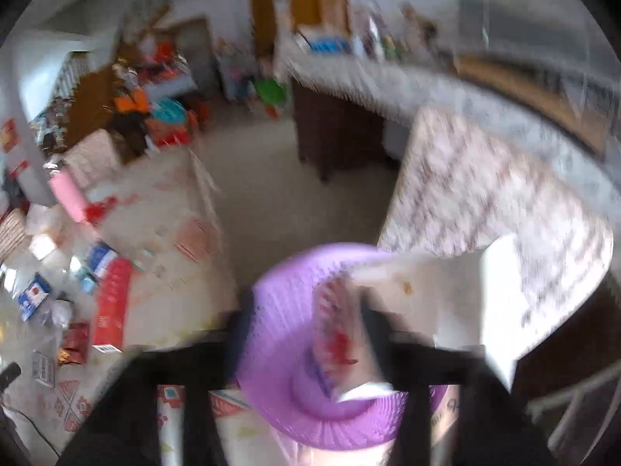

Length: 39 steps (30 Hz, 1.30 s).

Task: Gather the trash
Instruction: 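Grasp the white medicine box with the left gripper while the right grasps the red toothpaste box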

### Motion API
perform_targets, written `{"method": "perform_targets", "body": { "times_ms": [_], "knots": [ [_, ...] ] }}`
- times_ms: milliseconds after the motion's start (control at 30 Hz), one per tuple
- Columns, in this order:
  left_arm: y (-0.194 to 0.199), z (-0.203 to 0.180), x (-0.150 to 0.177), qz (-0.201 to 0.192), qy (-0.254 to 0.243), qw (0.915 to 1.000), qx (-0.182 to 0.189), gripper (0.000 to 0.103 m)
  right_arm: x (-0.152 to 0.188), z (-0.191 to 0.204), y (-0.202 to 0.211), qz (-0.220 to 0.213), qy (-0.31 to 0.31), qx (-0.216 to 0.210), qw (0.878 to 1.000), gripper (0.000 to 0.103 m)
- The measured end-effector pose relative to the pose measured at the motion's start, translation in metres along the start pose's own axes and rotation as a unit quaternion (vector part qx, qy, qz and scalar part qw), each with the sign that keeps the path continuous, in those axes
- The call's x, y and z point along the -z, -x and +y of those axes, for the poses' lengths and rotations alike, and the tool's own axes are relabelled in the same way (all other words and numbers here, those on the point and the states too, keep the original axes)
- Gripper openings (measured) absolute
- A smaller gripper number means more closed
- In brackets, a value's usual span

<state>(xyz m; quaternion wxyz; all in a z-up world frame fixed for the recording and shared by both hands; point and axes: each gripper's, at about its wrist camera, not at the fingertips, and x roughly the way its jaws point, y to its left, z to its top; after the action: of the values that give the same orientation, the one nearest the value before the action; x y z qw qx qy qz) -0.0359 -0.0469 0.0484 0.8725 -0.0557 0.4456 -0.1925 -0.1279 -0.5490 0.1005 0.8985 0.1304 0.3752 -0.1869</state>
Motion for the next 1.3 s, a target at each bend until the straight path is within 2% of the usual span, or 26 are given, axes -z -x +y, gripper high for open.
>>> {"method": "perform_targets", "body": {
  "times_ms": [167, 300, 367, 467, 600, 667, 767, 800, 833, 1033, 1133, 1200, 1300],
  "knots": [
    [-0.019, -0.011, -0.004, 0.012, -0.019, 0.9993, -0.028, 0.080, 0.015, 0.019, 0.015, -0.015, 0.031, -0.013, 0.999, 0.069],
    [-0.034, -0.018, -0.005, 0.016, -0.036, 0.9979, -0.051, 0.080, 0.030, 0.048, 0.028, -0.034, 0.068, -0.052, 0.996, 0.069],
    [-0.042, -0.020, -0.005, 0.022, -0.040, 0.9974, -0.056, 0.080, 0.040, 0.071, 0.029, -0.045, 0.096, -0.078, 0.991, 0.079],
    [-0.050, -0.022, -0.005, 0.029, -0.042, 0.9968, -0.062, 0.080, 0.052, 0.105, 0.014, -0.022, 0.129, -0.112, 0.985, 0.083],
    [-0.060, -0.020, -0.005, 0.036, -0.041, 0.9950, -0.084, 0.080, 0.062, 0.142, -0.015, 0.024, 0.130, -0.154, 0.979, 0.083],
    [-0.063, -0.016, -0.005, 0.044, -0.034, 0.9949, -0.084, 0.073, 0.063, 0.162, -0.032, 0.047, 0.123, -0.175, 0.976, 0.083],
    [-0.060, -0.013, -0.006, 0.040, -0.034, 0.9950, -0.085, 0.051, 0.063, 0.186, -0.051, 0.052, 0.128, -0.169, 0.976, 0.083],
    [-0.059, -0.012, -0.006, 0.038, -0.034, 0.9951, -0.084, 0.039, 0.061, 0.196, -0.059, 0.050, 0.134, -0.160, 0.977, 0.083],
    [-0.058, -0.011, -0.005, 0.037, -0.036, 0.9952, -0.083, 0.035, 0.059, 0.203, -0.064, 0.051, 0.136, -0.154, 0.977, 0.083],
    [-0.057, -0.010, -0.003, 0.028, -0.043, 0.9961, -0.072, 0.035, 0.048, 0.228, -0.093, 0.066, 0.136, -0.129, 0.980, 0.081],
    [-0.058, -0.011, -0.002, 0.023, -0.047, 0.9961, -0.071, 0.037, 0.047, 0.236, -0.102, 0.068, 0.148, -0.110, 0.980, 0.073],
    [-0.058, -0.011, -0.002, 0.023, -0.049, 0.9966, -0.062, 0.043, 0.046, 0.241, -0.107, 0.072, 0.150, -0.102, 0.981, 0.068],
    [-0.058, -0.011, -0.003, 0.024, -0.050, 0.9971, -0.053, 0.046, 0.045, 0.243, -0.114, 0.079, 0.146, -0.096, 0.981, 0.052]
  ]
}}
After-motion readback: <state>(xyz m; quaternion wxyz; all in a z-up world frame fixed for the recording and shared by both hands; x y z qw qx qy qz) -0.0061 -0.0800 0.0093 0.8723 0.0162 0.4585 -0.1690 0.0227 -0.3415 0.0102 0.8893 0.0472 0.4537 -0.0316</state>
